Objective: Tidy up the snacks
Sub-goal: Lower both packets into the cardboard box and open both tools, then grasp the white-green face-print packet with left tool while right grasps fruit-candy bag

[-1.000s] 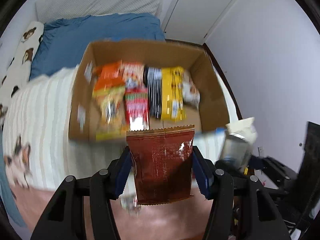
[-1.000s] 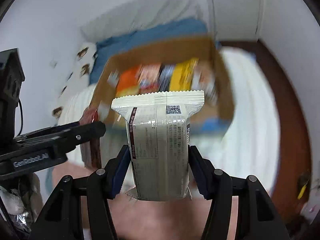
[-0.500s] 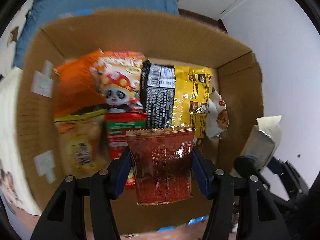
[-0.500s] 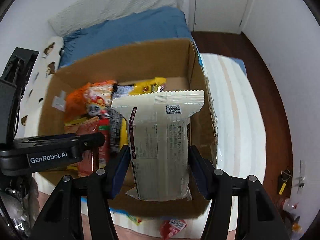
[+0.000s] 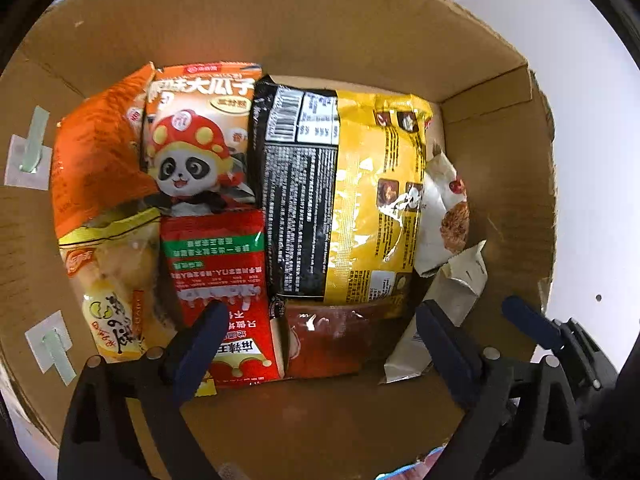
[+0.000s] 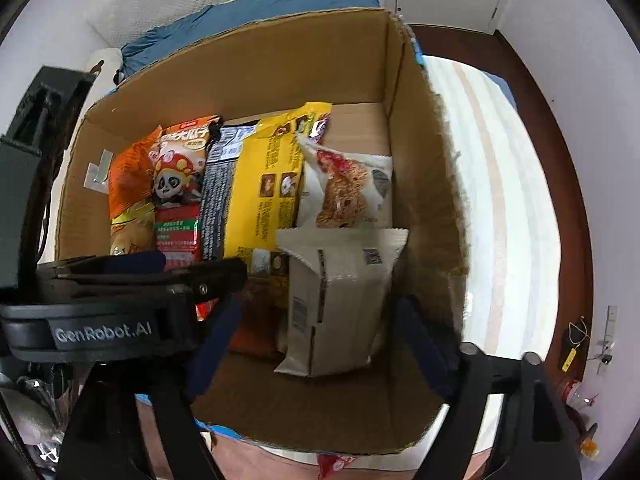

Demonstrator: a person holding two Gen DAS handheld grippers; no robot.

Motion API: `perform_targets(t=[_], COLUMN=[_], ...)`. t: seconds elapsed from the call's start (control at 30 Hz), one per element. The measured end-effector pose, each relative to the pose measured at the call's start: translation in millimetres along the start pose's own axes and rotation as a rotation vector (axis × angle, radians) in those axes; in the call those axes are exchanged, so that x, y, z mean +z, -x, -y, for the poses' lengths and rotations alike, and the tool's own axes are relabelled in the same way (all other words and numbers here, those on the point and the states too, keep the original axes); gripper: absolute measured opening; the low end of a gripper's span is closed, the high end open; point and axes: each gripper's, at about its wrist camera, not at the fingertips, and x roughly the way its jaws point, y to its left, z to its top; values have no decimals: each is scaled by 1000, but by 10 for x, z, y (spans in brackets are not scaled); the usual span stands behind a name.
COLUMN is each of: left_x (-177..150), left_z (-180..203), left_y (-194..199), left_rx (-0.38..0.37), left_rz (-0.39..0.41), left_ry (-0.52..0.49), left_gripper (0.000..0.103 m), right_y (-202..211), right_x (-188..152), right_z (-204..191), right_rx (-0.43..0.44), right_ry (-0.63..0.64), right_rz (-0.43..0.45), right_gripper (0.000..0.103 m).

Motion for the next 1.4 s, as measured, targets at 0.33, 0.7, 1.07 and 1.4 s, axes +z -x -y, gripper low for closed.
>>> perform_targets(t=[0.33,0.7,1.07,1.4], left_x=[-170,-761,-1496,-2028], left_z=[-5,-75,32,124], left_y=[469,1042,1465,1801], left_rx=[63,185,283,286], left_rz=[126,385,600,729], left_ry=[-26,-55,-105,-121], left_gripper=[96,96,96,96], right_y=[168,553,1163,1634], right_x=[-128,-516,-1067,-1451], right_z=[-82,-81,-254,-330], right_rx=[-7,-32,-55,-47], right_ry=[-11,-21,38,58], right_rz=[37,176,357,471], right_gripper=[97,97,97,97])
